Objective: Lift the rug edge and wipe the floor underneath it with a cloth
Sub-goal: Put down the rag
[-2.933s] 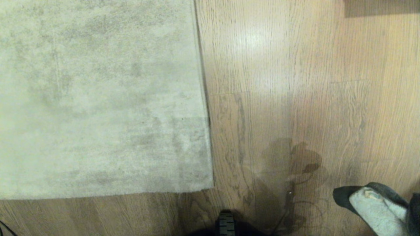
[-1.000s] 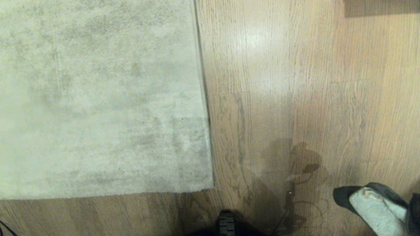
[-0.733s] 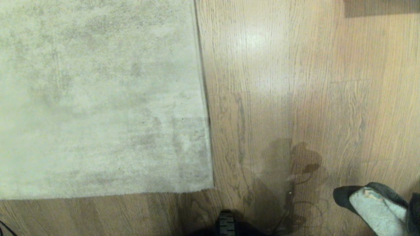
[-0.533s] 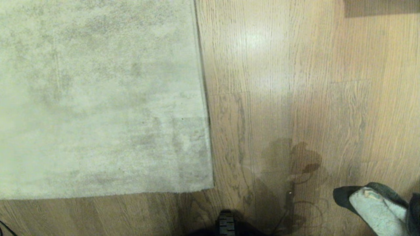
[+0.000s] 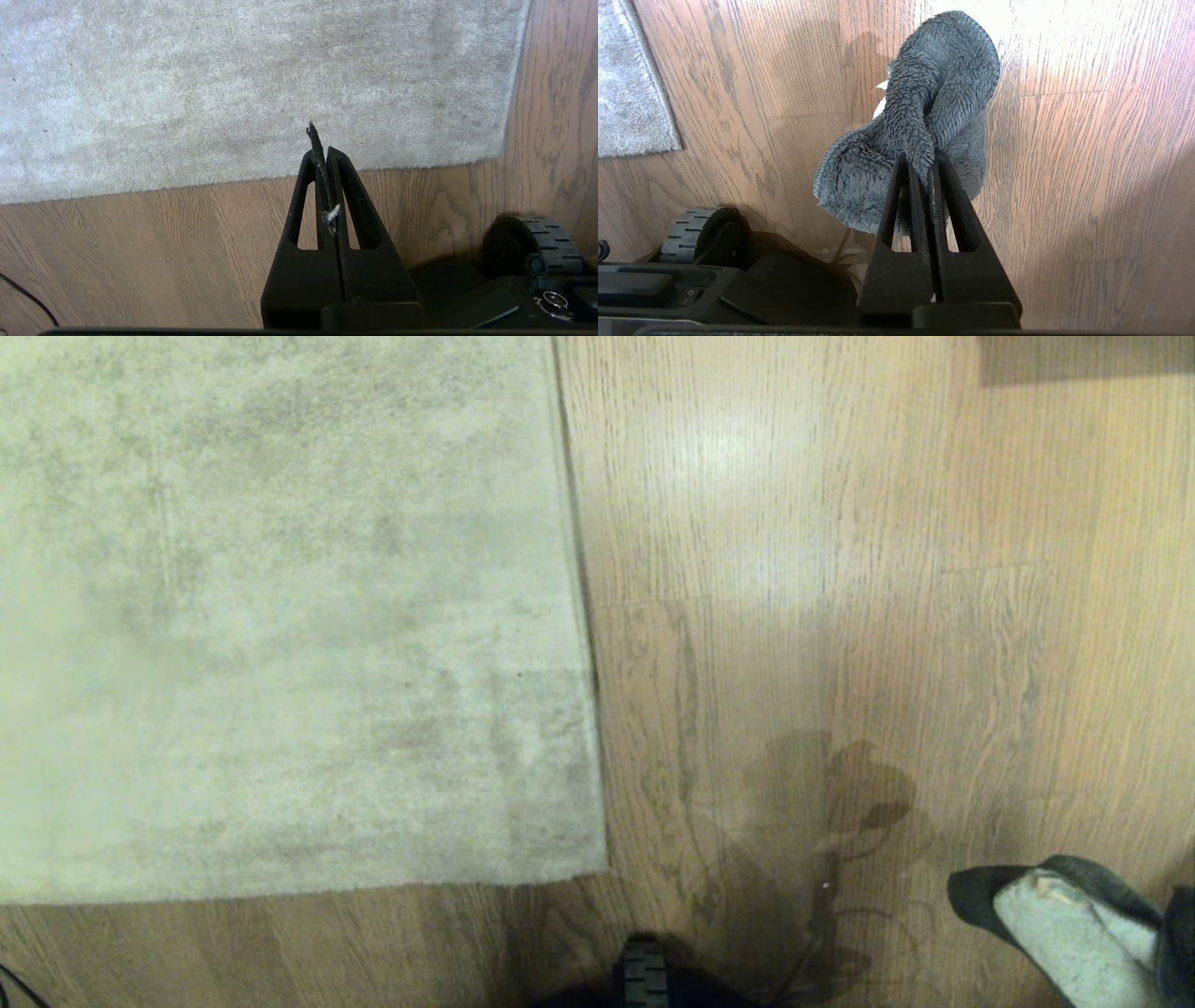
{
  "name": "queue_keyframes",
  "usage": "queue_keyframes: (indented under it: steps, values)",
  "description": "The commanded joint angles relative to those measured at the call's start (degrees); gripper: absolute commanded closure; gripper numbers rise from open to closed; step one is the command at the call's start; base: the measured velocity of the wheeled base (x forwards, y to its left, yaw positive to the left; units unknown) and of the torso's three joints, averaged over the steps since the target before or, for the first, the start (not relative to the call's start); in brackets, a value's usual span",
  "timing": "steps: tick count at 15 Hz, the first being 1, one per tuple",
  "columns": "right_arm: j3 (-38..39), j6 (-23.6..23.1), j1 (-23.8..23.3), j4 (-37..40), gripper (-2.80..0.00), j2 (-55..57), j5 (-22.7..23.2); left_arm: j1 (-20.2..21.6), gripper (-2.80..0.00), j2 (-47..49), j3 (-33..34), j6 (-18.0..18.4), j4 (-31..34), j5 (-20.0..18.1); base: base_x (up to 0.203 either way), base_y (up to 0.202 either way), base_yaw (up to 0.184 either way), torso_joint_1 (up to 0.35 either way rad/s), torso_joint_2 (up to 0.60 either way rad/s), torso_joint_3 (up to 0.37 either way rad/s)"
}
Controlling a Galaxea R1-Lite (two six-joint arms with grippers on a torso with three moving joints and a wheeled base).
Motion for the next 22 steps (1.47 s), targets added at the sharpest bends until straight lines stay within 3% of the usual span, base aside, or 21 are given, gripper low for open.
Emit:
queue_keyframes:
  steps: [1, 22]
  values:
    - [0.0, 0.0, 0.0, -0.1, 0.00, 0.0, 0.0, -0.1, 0.00, -0.2, 0.0, -0.1, 0.0, 0.0, 0.000, 0.000, 0.000, 0.000, 0.00, 0.000]
    - [0.0, 0.0, 0.0, 0.0, 0.00, 0.1, 0.0, 0.0, 0.00, -0.2, 0.0, -0.2, 0.0, 0.1, 0.000, 0.000, 0.000, 0.000, 0.00, 0.000]
